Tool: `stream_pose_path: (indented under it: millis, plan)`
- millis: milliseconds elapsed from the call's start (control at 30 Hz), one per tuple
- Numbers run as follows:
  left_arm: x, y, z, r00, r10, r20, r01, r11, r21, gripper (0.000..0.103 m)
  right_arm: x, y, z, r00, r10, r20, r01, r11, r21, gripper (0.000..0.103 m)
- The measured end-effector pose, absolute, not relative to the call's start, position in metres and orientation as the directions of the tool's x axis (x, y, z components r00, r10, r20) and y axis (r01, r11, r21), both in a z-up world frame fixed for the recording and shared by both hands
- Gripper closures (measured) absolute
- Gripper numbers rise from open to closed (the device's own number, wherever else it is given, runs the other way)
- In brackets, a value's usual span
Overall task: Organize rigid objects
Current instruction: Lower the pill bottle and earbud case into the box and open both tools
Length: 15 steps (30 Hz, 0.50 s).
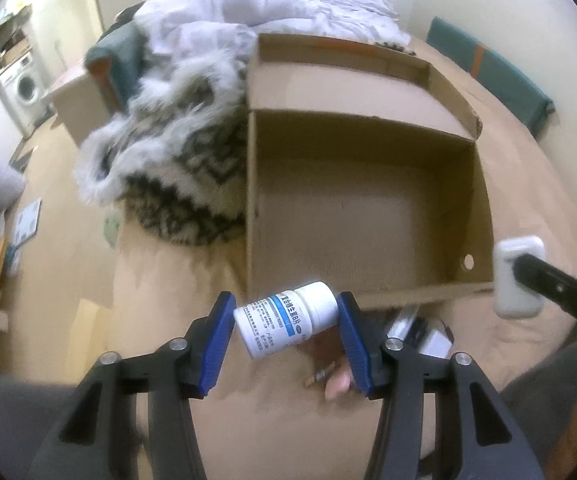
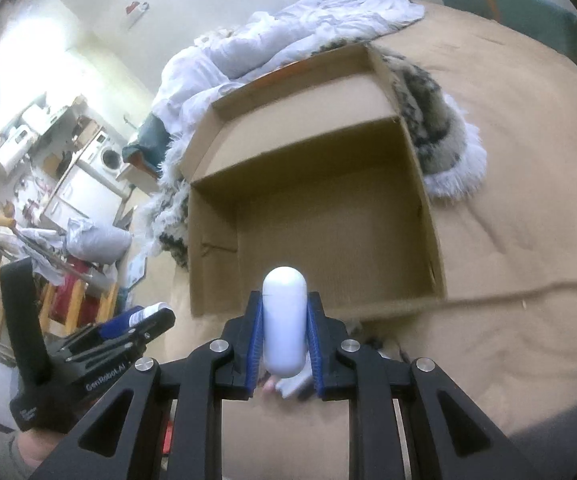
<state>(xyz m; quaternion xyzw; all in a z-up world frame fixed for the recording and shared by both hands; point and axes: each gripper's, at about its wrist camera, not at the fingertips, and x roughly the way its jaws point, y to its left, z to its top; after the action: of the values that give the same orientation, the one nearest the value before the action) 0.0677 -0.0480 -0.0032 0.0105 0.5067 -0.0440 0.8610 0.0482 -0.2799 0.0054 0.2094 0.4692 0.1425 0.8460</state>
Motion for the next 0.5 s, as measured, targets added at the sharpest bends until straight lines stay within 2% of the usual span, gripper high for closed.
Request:
stream_pose_path:
  millis: [300, 500]
  plan:
    - [0.141, -0.078, -0.039, 0.472, -0.096, -0.876, 0.187, 0.982, -0.006, 0.055, 0.126, -0.262, -0.028, 0.488, 0.394, -0.779, -0.087, 0.91, 0.406, 0.082]
    - [0.165, -0.078, -0.074, 0.477, -0.095, -0.874, 0.151, 0.988, -0.025, 0.055, 0.145, -0.267, -0.075, 0.442, 0.409, -0.799, -0.034, 0.897, 0.44, 0.082]
